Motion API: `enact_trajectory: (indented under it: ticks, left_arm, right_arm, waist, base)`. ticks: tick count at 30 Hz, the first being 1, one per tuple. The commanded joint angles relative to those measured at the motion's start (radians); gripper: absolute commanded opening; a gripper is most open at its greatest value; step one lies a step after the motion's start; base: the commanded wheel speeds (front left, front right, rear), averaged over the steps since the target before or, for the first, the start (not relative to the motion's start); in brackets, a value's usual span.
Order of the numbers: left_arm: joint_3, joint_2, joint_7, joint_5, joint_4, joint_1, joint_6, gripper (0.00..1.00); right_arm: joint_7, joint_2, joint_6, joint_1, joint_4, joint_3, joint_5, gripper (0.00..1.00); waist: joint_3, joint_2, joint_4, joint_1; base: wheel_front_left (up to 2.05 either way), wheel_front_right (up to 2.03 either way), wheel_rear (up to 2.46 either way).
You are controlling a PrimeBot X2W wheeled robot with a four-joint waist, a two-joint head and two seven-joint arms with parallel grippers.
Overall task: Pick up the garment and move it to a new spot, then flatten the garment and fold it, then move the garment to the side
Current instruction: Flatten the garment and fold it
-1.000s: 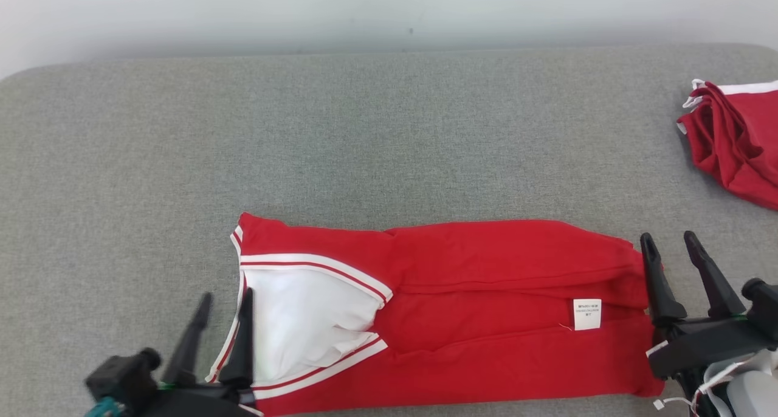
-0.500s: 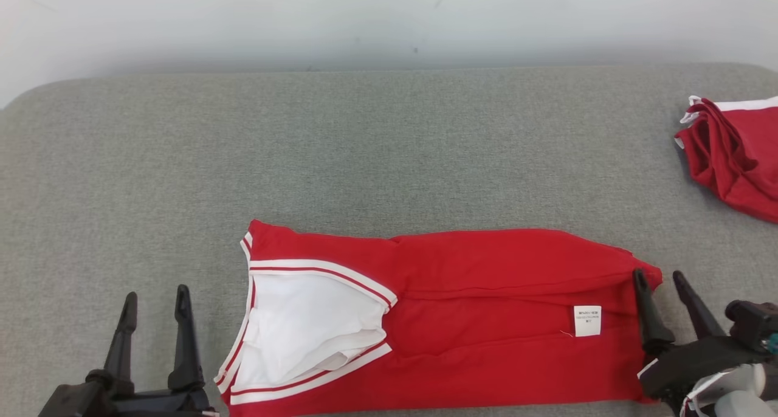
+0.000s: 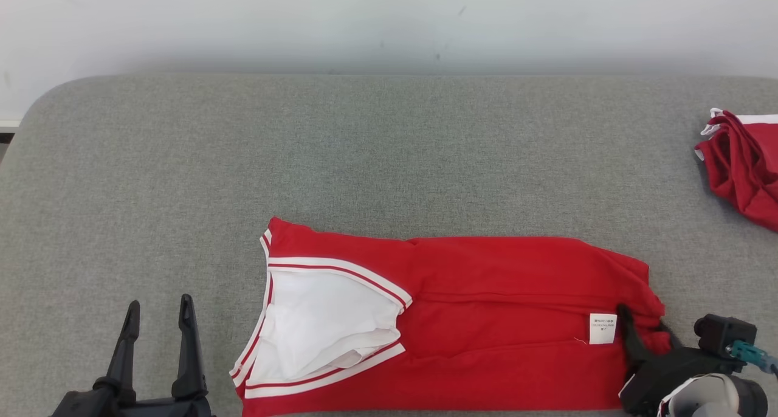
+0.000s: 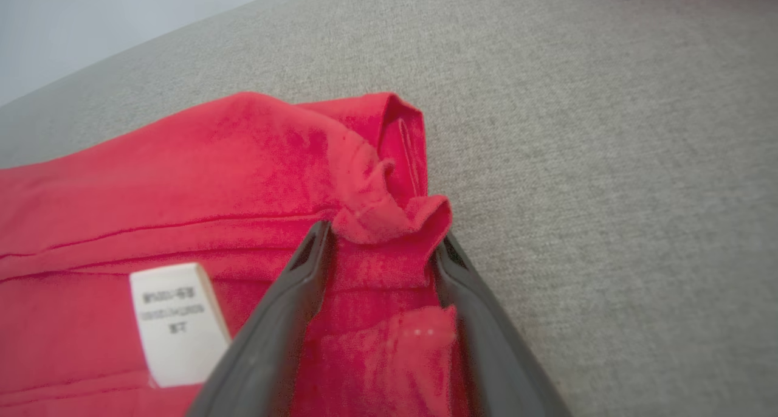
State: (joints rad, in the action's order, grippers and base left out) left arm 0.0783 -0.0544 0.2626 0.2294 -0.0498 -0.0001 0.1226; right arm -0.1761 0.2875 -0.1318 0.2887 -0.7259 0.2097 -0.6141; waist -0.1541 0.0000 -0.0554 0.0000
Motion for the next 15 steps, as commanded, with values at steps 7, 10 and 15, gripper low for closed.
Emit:
enact_trajectory:
  ticks: [7,10,15]
  left_arm:
    - [0.006,0.004,0.003,-0.036,0.011,0.025,0.006,1.0]
    - [0.005,0.004,0.003,-0.037,0.01,0.026,0.007,1.0]
    - [0.008,0.004,0.003,-0.035,0.005,0.043,0.007,1.0]
  right_arm:
    - [-0.023,0.008,0.003,0.011,-0.03,0.031,-0.04,0.0]
    - [-0.038,0.039,0.003,0.022,-0.036,0.011,-0.048,0.0]
    - [-0.047,0.121,0.003,0.041,-0.066,-0.038,-0.056,0.0]
  waist:
    - [0.018,0.0,0.019,0.0]
    - [0.024,0.0,0.023,0.0]
    - [0.047,0.0,0.032,0.0]
  base:
    - [0.0,0.0,0.0]
    - [0.0,0.0,0.0]
    - [0.0,0.0,0.0]
